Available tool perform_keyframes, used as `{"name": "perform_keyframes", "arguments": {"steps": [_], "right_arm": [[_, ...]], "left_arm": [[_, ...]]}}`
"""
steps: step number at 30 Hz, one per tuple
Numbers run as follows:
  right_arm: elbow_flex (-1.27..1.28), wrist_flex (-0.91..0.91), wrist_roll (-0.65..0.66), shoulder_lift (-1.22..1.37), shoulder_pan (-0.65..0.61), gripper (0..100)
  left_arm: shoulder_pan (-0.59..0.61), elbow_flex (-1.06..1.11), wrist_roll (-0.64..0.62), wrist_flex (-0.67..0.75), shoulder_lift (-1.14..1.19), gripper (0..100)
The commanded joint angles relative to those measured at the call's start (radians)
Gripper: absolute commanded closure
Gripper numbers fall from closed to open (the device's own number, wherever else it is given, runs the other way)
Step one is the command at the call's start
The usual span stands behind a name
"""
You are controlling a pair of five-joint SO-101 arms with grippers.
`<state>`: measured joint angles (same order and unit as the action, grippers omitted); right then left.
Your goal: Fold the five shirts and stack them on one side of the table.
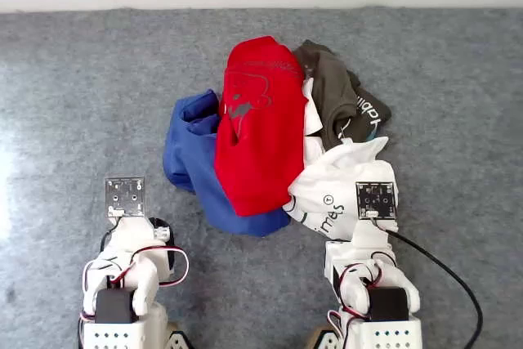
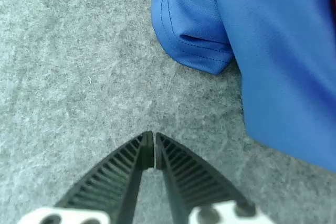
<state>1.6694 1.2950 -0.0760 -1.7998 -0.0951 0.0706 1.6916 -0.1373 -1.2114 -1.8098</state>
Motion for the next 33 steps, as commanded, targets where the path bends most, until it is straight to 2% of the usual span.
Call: {"name": "perform_keyframes", "arguments": {"steps": [1,28,33], "right_arm": [[0.014,0.007,0.008,-0.004,-0.001,99.0],[0.014,0.007,0.008,-0.004,-0.001,99.0],[0.014,0.007,0.008,-0.004,-0.001,99.0]], "left_arm": [[0.005,-0.008,0.003,-0.005,-0.005,99],[0.005,-0.008,0.003,-0.005,-0.005,99],[-0.081,-0.008,0.002,-0.005,-0.005,98]]}}
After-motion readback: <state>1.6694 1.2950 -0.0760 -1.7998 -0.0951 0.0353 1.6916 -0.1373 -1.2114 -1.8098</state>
